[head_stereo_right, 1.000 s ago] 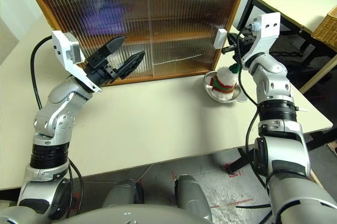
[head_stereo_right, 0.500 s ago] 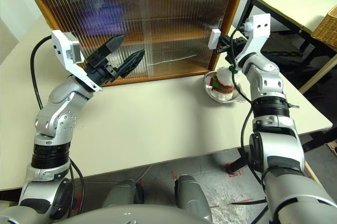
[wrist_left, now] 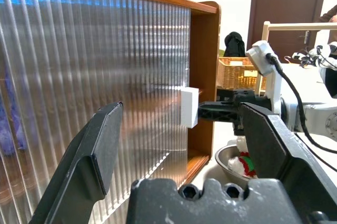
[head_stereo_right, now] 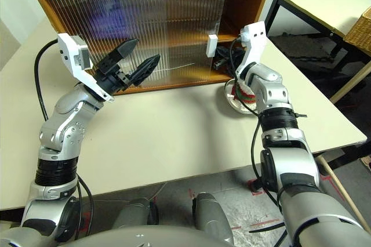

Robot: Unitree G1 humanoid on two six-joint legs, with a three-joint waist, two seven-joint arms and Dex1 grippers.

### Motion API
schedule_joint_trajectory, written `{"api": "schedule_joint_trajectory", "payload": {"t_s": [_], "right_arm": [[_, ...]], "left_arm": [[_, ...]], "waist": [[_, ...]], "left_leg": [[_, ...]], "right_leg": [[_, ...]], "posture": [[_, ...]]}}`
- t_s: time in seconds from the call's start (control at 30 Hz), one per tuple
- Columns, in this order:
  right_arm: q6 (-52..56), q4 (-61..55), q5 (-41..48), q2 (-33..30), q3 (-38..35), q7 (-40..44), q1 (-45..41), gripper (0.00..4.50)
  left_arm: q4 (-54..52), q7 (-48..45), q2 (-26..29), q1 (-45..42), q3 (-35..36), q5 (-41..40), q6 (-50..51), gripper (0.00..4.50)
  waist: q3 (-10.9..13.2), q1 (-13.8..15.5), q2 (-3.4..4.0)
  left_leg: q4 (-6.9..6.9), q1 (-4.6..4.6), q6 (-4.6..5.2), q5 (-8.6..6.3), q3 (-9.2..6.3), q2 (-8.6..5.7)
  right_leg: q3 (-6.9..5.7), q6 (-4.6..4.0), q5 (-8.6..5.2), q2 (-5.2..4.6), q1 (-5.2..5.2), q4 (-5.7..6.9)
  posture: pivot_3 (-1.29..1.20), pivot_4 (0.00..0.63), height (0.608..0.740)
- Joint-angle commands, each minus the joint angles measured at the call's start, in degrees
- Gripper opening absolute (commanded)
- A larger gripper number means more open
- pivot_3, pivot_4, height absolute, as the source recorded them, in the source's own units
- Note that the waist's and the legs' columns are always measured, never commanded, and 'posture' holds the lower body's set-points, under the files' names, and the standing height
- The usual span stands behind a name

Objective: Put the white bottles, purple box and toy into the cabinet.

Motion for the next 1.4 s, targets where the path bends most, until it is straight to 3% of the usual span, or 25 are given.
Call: {"api": "schedule_joint_trajectory", "payload": {"t_s": [0.03, 0.7, 0.83, 1.17, 1.27, 1.4], "right_arm": [[0.67, -0.18, 0.01, 2.09, 1.50, 0.93, -1.83, 0.03], [0.90, -0.52, -0.87, 12.11, 6.90, 2.95, -4.21, 0.03], [0.54, -0.43, -0.84, 10.89, 5.99, 3.11, -4.06, 0.03], [2.65, -8.32, 1.95, -0.22, 0.38, 4.16, -2.22, 0.03], [6.48, -10.10, 4.25, -2.90, -1.97, 4.05, -1.83, 0.73], [10.11, -13.92, 5.62, -6.31, -5.13, 1.81, 0.65, 2.23]], "left_arm": [[-0.63, 0.29, -0.11, 0.45, -0.43, 0.05, -0.11, 4.50], [-1.84, 1.44, -1.29, 1.58, -1.50, 0.17, -0.17, 4.50], [-1.51, 1.26, -1.28, 1.36, -1.52, 0.15, -0.32, 4.50], [0.94, -0.17, -2.07, -0.04, -2.63, 0.19, -1.53, 4.50], [2.05, -0.93, -2.36, -0.82, -2.88, 0.27, -1.92, 4.50], [2.94, -1.56, -2.61, -1.49, -3.02, 0.20, -2.26, 4.50]], "waist": [[0.00, -0.01, 0.00], [0.00, -0.25, 0.00], [0.00, -0.25, 0.00], [0.01, 0.14, 0.02], [0.01, 0.08, 0.02], [0.01, -0.02, 0.02]], "left_leg": [[-0.02, 0.00, 0.00, 0.00, 0.00, 0.00], [-0.42, 0.09, -0.10, -0.05, 0.00, 0.01], [-0.45, 0.10, -0.08, -0.05, -0.01, 0.00], [-0.43, -0.01, -0.08, -0.05, 0.01, -0.03], [-0.45, -0.04, -0.08, -0.05, 0.02, -0.04], [-0.47, -0.04, -0.08, -0.05, 0.02, -0.04]], "right_leg": [[0.00, -0.01, 0.00, 0.00, 0.00, 0.00], [-0.01, -0.22, 0.00, 0.02, -0.11, 0.01], [-0.01, -0.29, -0.01, 0.13, -0.16, 0.04], [-0.03, -0.20, -0.06, -0.07, -0.14, -0.10], [-0.04, -0.20, -0.07, -0.05, -0.15, -0.18], [-0.04, -0.22, -0.07, -0.02, -0.14, -0.20]], "posture": [[0.07, 0.000, 0.740], [0.09, 0.000, 0.740], [0.08, 0.000, 0.740], [0.03, 0.000, 0.740], [0.01, 0.000, 0.740], [-0.01, 0.000, 0.740]]}}
